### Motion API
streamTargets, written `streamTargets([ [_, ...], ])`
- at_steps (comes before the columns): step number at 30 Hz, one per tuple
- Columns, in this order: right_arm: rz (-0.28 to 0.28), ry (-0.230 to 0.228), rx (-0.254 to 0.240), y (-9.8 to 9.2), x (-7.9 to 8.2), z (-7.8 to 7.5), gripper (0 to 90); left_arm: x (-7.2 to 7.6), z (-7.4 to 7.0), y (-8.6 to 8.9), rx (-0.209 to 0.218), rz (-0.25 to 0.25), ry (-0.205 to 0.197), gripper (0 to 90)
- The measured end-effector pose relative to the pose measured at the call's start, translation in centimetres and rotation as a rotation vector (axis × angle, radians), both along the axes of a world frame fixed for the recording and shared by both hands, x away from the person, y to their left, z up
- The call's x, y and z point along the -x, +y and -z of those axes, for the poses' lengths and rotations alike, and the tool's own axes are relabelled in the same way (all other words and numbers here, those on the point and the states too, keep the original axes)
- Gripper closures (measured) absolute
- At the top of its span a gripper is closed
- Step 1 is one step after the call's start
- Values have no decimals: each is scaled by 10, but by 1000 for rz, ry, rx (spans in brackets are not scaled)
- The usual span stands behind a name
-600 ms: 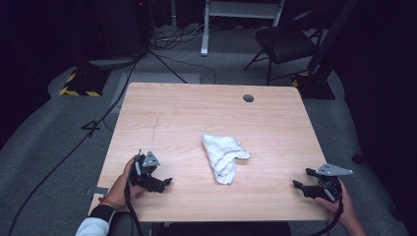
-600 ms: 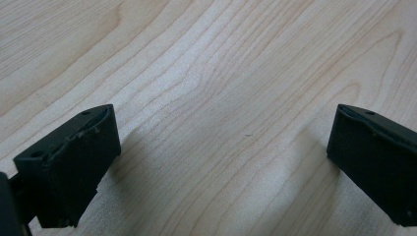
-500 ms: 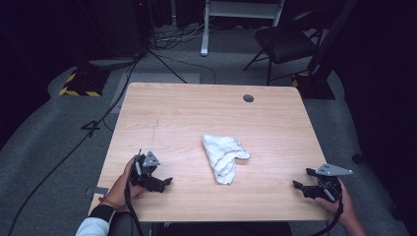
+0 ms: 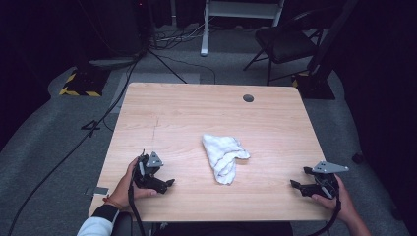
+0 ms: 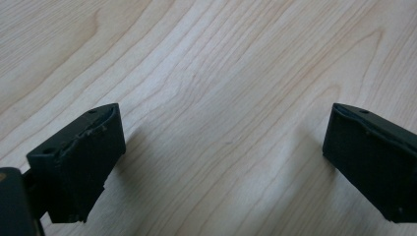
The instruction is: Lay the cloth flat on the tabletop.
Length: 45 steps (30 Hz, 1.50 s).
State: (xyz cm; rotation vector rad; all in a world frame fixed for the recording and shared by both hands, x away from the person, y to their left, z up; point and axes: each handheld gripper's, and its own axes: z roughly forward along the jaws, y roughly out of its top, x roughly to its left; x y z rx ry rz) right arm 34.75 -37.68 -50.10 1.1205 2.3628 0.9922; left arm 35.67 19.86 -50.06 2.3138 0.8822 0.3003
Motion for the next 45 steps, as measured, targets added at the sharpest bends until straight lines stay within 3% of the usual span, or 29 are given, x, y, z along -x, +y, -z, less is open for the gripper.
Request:
streamTargets([
  [3,-19,29,49,7,-4,-6,245,-2,-3,-7,-6,-15,-13,115],
  [5,-45,11,47,15,-5,-8,232,-3,-5,-15,-11,-16,-20,172],
  [9,-107,-8,57,36,-5,-12,254,-6,-10,-34,-8,36,-38,164],
  [14,-238,-32,32,72,-4,-20,347,-11,-18,-58,16,81,-60,182],
  [17,-319,-52,35,99,-3,-21,378,-22,-24,-86,29,128,-70,202],
  [27,-441,-78,-3,157,-2,-18,439,-43,-35,-145,83,199,-106,236],
  [30,-463,-95,-14,172,-1,-18,439,-49,-34,-160,75,213,-105,253],
  [32,-475,-99,-14,182,0,-16,439,-54,-32,-167,87,220,-94,274],
  [35,-495,-106,-5,192,1,-12,432,-59,-26,-172,57,217,-102,340],
  [39,-503,-95,-3,201,-2,-8,436,-63,-22,-171,54,232,-94,376],
  [45,-506,-87,23,210,-5,-3,498,-65,-23,-164,29,258,-106,615],
])
